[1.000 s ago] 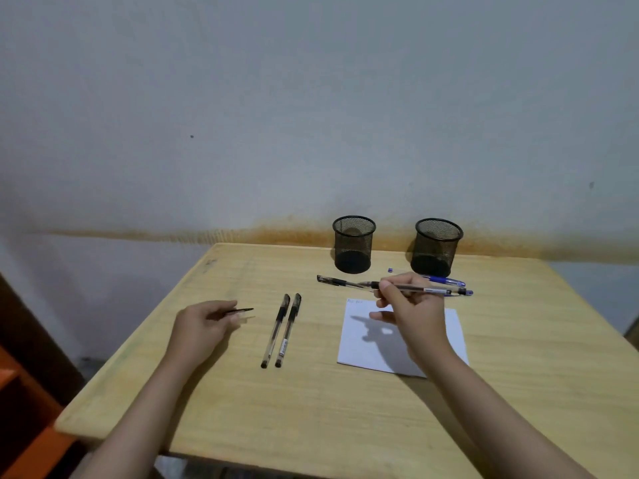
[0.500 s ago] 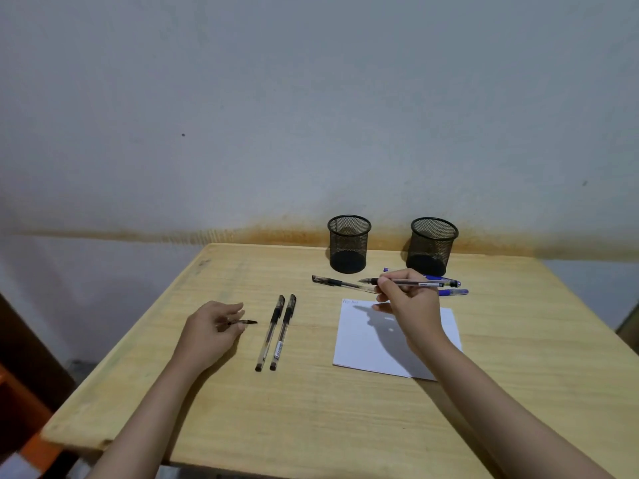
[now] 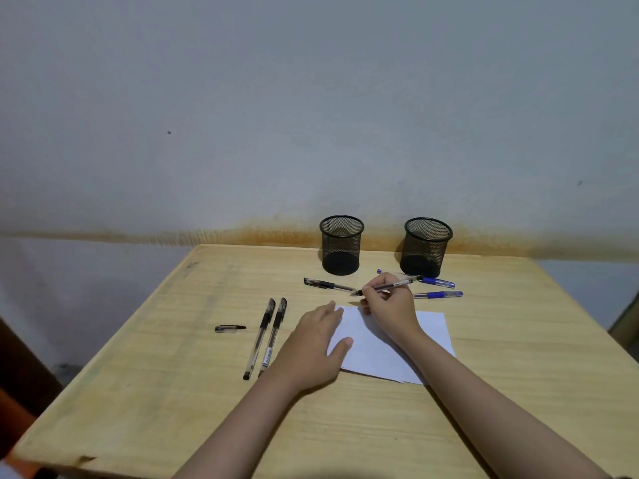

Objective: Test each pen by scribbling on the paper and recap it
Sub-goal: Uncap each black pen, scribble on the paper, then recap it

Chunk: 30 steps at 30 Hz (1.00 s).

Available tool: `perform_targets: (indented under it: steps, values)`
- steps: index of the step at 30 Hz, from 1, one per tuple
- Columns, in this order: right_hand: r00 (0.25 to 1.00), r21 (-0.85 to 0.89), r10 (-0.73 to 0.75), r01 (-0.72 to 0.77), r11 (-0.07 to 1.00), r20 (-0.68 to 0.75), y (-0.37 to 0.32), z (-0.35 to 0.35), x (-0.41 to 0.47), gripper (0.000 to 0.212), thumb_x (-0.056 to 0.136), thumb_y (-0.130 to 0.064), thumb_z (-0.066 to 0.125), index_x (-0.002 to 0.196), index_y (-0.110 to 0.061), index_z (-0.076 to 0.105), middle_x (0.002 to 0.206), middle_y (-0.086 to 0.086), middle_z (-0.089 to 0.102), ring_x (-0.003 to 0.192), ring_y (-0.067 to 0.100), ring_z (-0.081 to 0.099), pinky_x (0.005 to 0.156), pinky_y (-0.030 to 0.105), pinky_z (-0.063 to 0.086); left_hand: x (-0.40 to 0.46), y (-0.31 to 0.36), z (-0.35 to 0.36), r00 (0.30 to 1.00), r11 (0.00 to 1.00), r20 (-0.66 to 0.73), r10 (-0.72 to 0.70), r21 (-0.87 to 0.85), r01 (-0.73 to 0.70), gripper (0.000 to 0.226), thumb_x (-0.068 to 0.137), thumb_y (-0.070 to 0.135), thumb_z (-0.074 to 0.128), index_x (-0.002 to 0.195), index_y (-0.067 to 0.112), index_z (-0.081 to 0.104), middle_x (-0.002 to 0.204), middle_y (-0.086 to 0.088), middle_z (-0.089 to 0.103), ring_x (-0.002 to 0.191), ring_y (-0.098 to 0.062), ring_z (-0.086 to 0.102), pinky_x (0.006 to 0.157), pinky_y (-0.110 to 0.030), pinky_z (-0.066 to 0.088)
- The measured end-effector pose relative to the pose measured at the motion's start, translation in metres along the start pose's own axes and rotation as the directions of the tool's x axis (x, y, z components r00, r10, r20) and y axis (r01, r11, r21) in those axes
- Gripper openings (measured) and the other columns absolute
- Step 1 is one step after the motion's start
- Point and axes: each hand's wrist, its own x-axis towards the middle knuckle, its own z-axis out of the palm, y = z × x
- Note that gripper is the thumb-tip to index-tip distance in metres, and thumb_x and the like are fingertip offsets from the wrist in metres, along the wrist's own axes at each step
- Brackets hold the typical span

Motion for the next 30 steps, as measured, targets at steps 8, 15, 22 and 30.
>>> perform_targets:
  steps: [8, 15, 22, 30]
  values:
    - [0.986, 0.085, 0.161, -0.165, 0.983, 0.053, 0.002, -0.001, 0.016, 0.019, 0.082, -0.011, 0.072, 0.078, 0.004, 0.061, 0.063, 0.016, 0.067, 0.052, 0.019, 0.069, 0.052, 0.027, 0.058, 0.001, -0.004, 0.014, 0.996, 0.977, 0.082, -0.029, 0.212, 0.011, 0.059, 0.096, 0.045, 0.033, 0.147, 0.02, 0.018, 0.159, 0.002, 0.008, 0.145, -0.017, 0.007, 0.118, -0.039, 0.014]
    - [0.994, 0.027, 0.101, -0.099, 0.995, -0.052, 0.006, 0.003, 0.013, 0.017, 0.082, -0.001, 0.067, 0.075, 0.005, 0.053, 0.059, 0.02, 0.062, 0.043, 0.017, 0.065, 0.042, 0.026, 0.054, 0.001, -0.005, 0.015, 0.993, 0.971, 0.115, -0.029, 0.239, 0.001, 0.06, 0.097, 0.044, 0.028, 0.149, 0.022, 0.01, 0.16, 0.004, 0.0, 0.146, -0.014, 0.0, 0.119, -0.036, 0.006]
    - [0.998, -0.052, 0.064, -0.064, 0.997, -0.016, 0.006, 0.005, 0.011, 0.02, 0.084, -0.002, 0.064, 0.071, -0.002, 0.049, 0.058, 0.017, 0.06, 0.042, 0.012, 0.062, 0.042, 0.02, 0.053, 0.002, -0.004, 0.014, 0.992, 0.973, 0.124, -0.038, 0.231, 0.009, 0.06, 0.097, 0.045, 0.028, 0.149, 0.023, 0.01, 0.16, 0.005, 0.0, 0.146, -0.013, 0.0, 0.117, -0.035, 0.004]
    - [0.998, -0.071, 0.056, -0.056, 0.996, -0.008, 0.007, 0.006, 0.012, 0.019, 0.082, 0.002, 0.063, 0.07, -0.001, 0.05, 0.061, 0.022, 0.062, 0.041, 0.012, 0.062, 0.042, 0.022, 0.053, 0.002, -0.006, 0.014, 0.992, 0.978, 0.117, -0.04, 0.208, 0.015, 0.059, 0.096, 0.046, 0.029, 0.149, 0.024, 0.012, 0.159, 0.007, 0.001, 0.146, -0.013, 0.0, 0.118, -0.036, 0.007]
